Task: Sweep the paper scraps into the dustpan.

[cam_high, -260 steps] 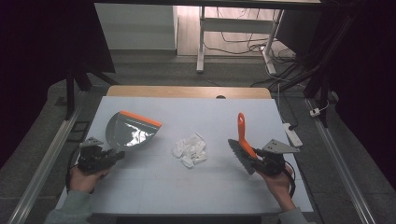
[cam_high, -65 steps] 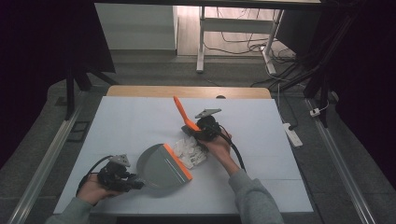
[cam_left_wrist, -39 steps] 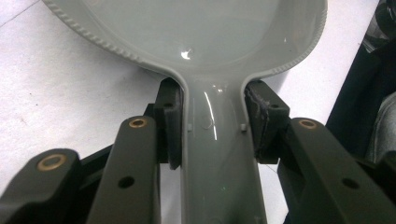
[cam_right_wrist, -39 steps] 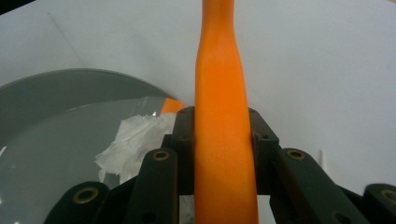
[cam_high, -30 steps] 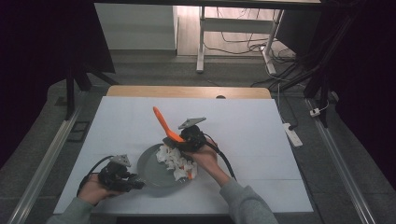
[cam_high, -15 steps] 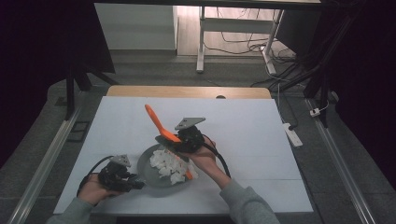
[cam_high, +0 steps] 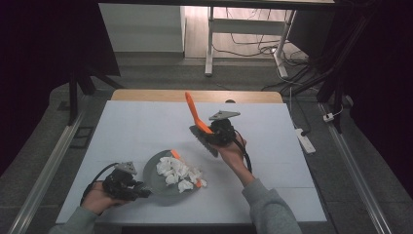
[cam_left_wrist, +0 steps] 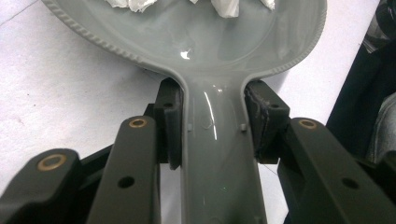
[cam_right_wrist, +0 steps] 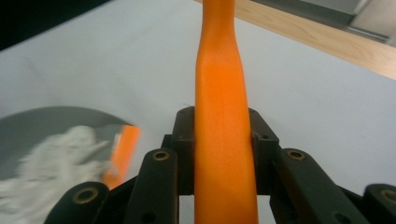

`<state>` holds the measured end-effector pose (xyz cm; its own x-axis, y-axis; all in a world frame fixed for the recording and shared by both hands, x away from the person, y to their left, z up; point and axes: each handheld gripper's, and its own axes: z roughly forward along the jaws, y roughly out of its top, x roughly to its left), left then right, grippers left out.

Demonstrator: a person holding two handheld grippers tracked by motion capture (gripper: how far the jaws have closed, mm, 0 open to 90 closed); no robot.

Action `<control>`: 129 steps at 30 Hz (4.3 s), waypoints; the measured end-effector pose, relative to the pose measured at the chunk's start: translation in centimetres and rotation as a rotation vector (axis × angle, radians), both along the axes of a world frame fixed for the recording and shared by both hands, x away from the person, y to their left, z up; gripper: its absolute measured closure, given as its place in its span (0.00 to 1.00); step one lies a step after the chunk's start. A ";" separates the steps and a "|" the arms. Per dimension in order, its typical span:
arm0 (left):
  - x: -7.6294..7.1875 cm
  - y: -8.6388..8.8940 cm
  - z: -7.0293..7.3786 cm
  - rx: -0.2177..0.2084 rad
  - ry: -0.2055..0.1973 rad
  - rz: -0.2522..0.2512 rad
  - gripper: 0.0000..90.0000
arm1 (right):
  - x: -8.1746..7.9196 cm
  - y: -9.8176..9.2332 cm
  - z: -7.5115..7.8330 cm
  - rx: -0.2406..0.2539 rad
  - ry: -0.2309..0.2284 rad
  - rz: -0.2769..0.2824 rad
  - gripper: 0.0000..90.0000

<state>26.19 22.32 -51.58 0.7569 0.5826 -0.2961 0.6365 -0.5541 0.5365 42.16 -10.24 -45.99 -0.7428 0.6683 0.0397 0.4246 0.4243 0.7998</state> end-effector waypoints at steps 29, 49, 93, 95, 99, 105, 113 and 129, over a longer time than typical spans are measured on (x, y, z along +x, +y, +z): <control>0.0 -0.3 -0.1 -0.003 -0.004 0.006 0.68 | 1.7 1.7 -2.8 -0.149 0.142 -0.007 0.77; 0.0 -0.4 -0.1 -0.002 -0.005 0.006 0.68 | -1.4 1.4 0.4 -0.059 0.049 0.051 0.77; 0.0 -0.5 -0.2 -0.002 -0.008 0.009 0.68 | -4.8 5.6 1.2 -0.010 0.046 0.213 0.77; 0.0 -0.5 -0.2 -0.003 -0.008 0.010 0.68 | -4.7 5.2 1.2 -0.011 0.047 0.208 0.77; 0.0 -0.5 -0.2 -0.002 -0.008 0.010 0.68 | -4.8 4.1 1.2 -0.008 0.047 0.189 0.77; -0.1 -0.5 -0.2 -0.001 -0.007 0.009 0.68 | -4.9 1.3 0.9 -0.013 0.046 0.110 0.77; -0.2 -0.7 -0.2 -0.004 -0.006 0.010 0.68 | -4.8 -1.8 -1.4 -0.042 0.105 -0.021 0.77; -0.4 -1.2 -0.4 -0.003 -0.006 -0.001 0.68 | -7.3 3.7 -3.1 -0.074 0.138 0.028 0.77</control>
<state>25.77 21.16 -51.94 0.7592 0.5812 -0.2930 0.6327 -0.5531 0.5421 34.82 -6.54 -49.06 -0.7518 0.6526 0.0940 0.5153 0.4928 0.7011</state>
